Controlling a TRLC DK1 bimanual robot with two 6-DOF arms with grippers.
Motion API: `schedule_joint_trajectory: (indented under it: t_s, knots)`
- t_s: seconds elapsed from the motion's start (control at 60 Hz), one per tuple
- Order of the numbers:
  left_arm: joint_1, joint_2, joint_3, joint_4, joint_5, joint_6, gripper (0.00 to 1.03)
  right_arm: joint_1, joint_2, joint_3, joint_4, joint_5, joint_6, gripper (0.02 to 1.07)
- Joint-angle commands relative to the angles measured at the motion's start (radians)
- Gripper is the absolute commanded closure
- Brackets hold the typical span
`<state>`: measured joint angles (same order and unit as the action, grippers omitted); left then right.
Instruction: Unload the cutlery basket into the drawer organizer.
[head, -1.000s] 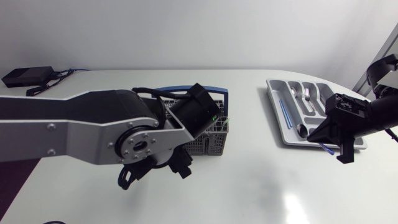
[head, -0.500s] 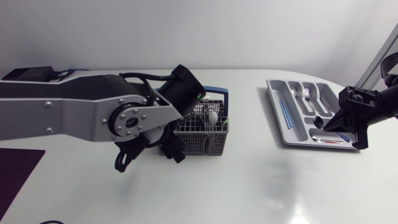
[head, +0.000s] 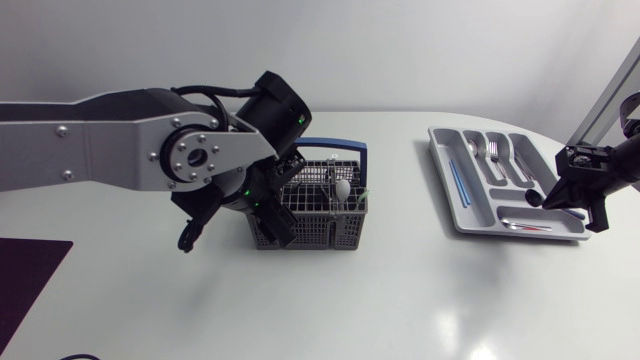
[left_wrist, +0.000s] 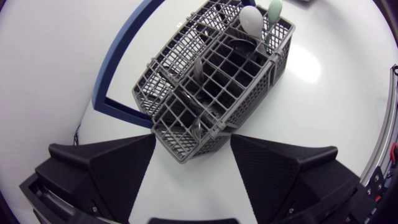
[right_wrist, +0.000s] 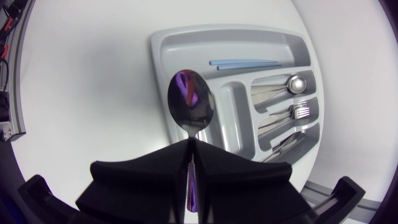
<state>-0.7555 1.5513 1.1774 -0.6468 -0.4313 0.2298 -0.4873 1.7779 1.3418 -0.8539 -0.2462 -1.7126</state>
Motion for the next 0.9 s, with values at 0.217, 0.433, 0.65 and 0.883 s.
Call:
schedule_joint_trajectory:
  t_s: [0.217,0.433,0.65,0.883]
  knots:
    - [0.067,-0.007,0.080,-0.053,0.151,0.011,0.22,0.001,0.126,0.016,0.081,0.114,-0.088,0.99]
    - [0.087,0.007,0.085,-0.062,0.169,0.014,0.25,0.003,0.179,0.014,0.147,0.182,-0.082,0.95]
    - [0.094,0.024,0.094,-0.062,0.174,0.025,0.25,0.000,0.199,-0.018,0.228,0.226,-0.085,0.90]
    - [0.111,0.049,0.096,-0.062,0.198,0.029,0.28,0.000,0.183,-0.039,0.263,0.231,-0.082,0.73]
